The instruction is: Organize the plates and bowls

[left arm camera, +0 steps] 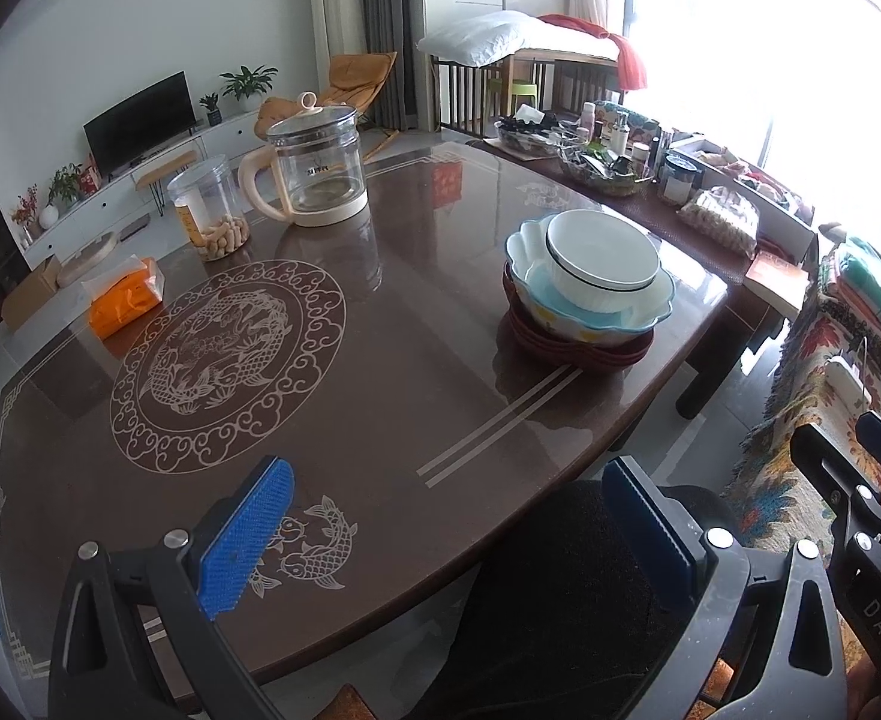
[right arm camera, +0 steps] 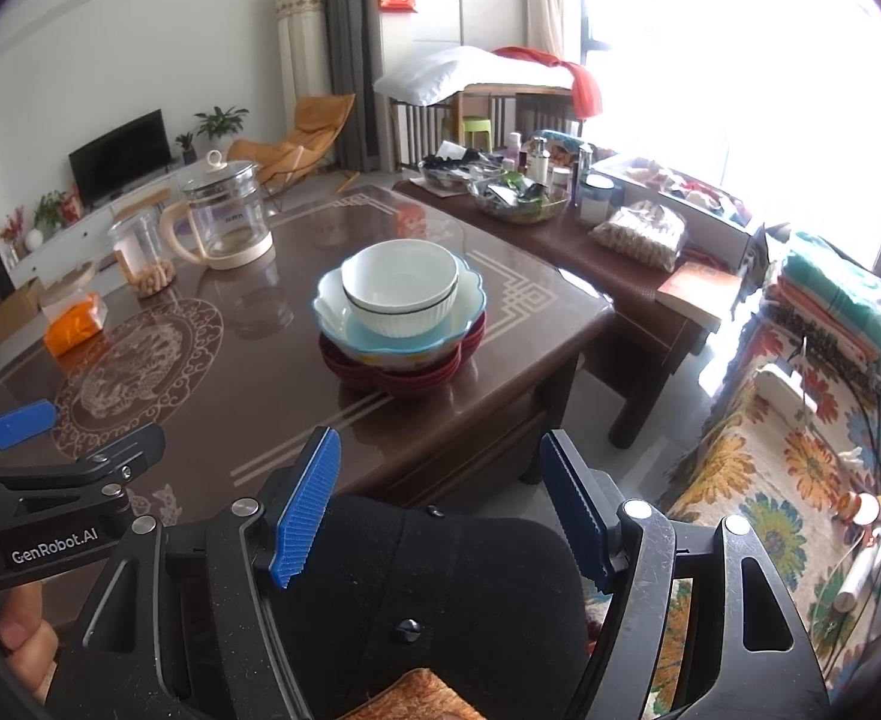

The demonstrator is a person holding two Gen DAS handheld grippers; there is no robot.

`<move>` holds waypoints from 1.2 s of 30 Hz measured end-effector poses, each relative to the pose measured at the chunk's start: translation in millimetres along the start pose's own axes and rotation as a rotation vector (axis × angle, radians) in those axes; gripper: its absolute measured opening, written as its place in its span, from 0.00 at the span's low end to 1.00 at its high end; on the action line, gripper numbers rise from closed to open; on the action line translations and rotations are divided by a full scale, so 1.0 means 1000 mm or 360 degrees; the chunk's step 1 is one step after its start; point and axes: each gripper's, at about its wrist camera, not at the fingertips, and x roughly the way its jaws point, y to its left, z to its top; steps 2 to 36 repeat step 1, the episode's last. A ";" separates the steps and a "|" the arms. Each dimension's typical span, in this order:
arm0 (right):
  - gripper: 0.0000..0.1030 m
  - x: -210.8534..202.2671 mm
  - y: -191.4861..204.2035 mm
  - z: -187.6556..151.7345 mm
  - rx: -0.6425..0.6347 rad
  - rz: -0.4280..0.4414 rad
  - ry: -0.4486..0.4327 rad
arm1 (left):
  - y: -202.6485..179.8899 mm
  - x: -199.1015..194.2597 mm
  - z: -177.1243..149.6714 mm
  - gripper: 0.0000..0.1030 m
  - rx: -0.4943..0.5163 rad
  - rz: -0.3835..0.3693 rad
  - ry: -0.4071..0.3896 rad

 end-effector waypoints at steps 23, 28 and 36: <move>0.71 0.000 0.000 0.000 0.0000 -0.0001 0.0001 | 0.000 -0.001 0.000 0.99 -0.0005 0.0012 -0.0014; 0.71 0.000 0.000 0.000 0.0000 -0.0001 0.0001 | 0.000 -0.001 0.000 0.99 -0.0005 0.0012 -0.0014; 0.71 0.000 0.000 0.000 0.0000 -0.0001 0.0001 | 0.000 -0.001 0.000 0.99 -0.0005 0.0012 -0.0014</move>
